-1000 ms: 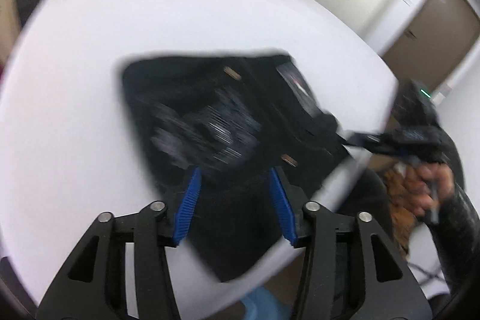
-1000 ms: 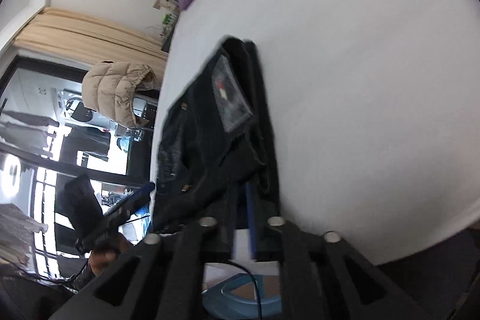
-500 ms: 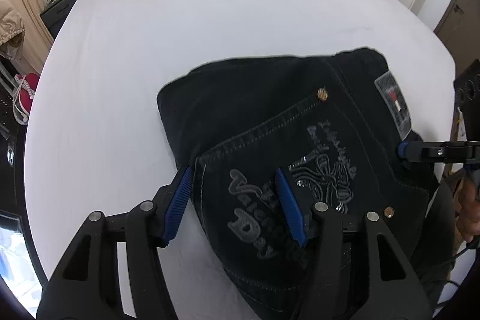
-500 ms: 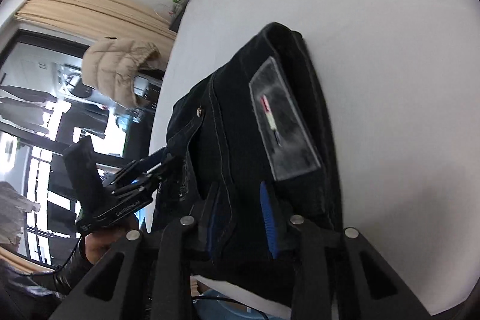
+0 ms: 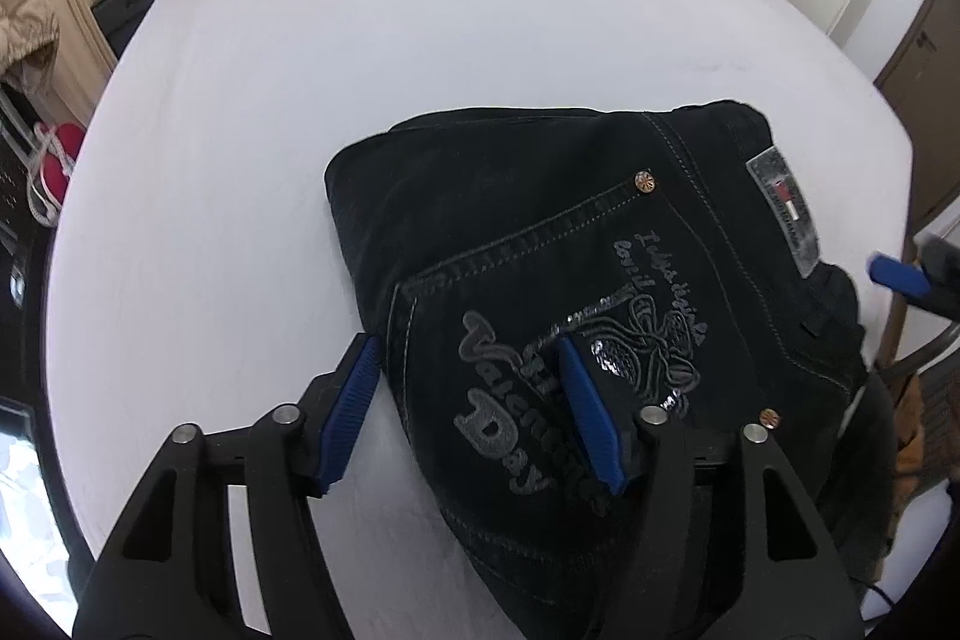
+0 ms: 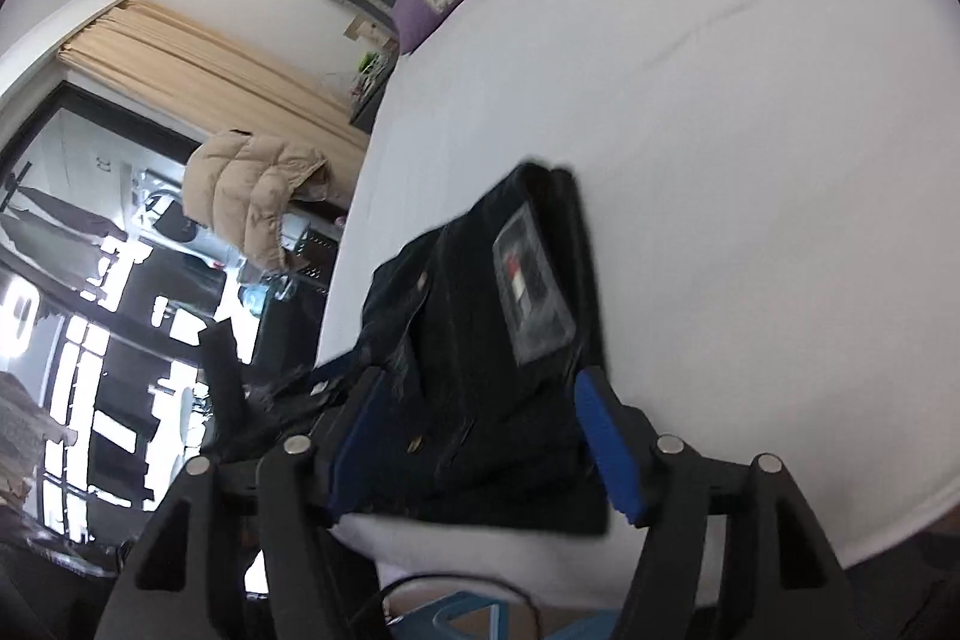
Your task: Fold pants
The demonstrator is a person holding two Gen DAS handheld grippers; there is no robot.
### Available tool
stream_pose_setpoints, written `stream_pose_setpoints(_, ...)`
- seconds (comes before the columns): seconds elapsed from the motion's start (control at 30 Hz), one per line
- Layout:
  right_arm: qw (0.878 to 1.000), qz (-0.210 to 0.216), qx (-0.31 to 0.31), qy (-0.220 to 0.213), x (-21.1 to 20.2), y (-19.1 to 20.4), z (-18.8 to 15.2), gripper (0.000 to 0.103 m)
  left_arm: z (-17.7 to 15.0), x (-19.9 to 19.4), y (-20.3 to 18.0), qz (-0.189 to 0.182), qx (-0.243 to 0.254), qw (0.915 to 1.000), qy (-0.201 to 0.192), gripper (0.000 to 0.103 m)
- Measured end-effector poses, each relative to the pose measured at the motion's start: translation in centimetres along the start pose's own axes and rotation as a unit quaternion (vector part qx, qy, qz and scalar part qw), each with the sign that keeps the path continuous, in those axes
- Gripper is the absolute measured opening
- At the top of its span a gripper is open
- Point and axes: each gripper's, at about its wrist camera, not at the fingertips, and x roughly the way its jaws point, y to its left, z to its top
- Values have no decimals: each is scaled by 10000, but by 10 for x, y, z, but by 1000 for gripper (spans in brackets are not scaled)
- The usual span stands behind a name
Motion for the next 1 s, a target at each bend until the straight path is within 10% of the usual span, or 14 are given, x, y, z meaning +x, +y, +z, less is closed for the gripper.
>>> stream_pose_setpoints(0.2,9979,-107,38,631,39,-21,26,71,-10,-21,31,-224,-533,9983,-103,82)
stream_pose_setpoints(0.57,9914,-125,-184,1289,88,-14,28,61,-18,14,49,-1525,-1225,9795,477,82)
stream_pose_setpoints(0.73,9910,-369,-86,1288,88,-15,28,30,-11,25,37,-1816,-1234,9739,583,53)
stream_pose_setpoints(1.0,9930,-544,-500,919,72,34,29,20,-4,13,52,-2130,-1478,9649,416,23)
